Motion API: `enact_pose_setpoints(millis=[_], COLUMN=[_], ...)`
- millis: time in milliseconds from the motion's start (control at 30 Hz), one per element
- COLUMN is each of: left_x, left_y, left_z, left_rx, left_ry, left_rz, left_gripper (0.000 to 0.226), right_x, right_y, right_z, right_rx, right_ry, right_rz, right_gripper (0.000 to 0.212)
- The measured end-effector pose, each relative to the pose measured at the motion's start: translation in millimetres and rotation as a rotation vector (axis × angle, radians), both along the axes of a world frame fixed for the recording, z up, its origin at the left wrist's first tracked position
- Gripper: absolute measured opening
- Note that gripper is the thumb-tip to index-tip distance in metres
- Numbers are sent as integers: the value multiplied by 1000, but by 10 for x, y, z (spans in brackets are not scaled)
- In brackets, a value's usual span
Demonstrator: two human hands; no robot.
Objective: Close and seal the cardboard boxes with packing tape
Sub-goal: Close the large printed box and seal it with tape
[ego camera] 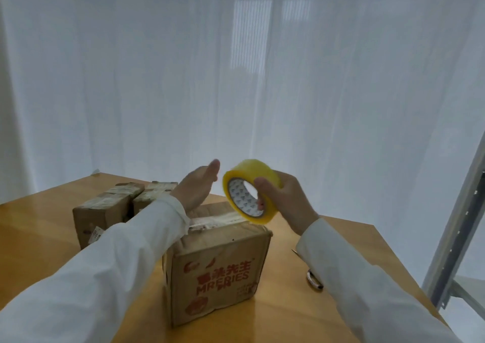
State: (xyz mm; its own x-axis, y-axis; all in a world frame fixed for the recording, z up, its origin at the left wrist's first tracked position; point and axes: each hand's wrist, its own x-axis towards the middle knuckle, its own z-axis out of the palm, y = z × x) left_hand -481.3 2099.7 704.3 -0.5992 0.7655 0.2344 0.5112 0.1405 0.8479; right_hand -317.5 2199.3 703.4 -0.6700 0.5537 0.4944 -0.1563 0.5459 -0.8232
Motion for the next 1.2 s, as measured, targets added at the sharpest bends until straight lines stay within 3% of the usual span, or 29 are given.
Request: enact_pose_setpoints(millis=[67,200,367,500,567,667,867,1000,1200], left_x=[79,33,-83,-101,-117,-192,-156,-136,-168], left_y=[-32,-131,-187,-208,-225,-202,-142,-153,-184], left_z=[78,99,164,204,220,170,169,206,153], left_rx=[4,-11,59,33,-53,-110,-162,-239,-288], left_ry=[-153,-40,63,120,130,112,145,191,172], left_rz=[-113,-104,-76,-153,-212,-199,-105,-129,-211], left_gripper=[65,68,27,19,33,91,129,115,116], right_x=[-109,-239,-309,-315,-293,-247,-203,-182,-174], right_y=[-86,-150,-171,-152,-140,-126,-89,-79,-76], right_z=[-56,-171,-222,-243,-237,-243,-264,-271,-276], right_rx=[138,301,434,407,390,341,267,276,316], right_ry=[-73,-122,-158,-121,-132,-133,-86,-81,-133], right_rz=[-15,-130,-203,-237,-226,-187,-154,-134,-97], right_gripper=[26,29,33,34,34,33,29,32,32])
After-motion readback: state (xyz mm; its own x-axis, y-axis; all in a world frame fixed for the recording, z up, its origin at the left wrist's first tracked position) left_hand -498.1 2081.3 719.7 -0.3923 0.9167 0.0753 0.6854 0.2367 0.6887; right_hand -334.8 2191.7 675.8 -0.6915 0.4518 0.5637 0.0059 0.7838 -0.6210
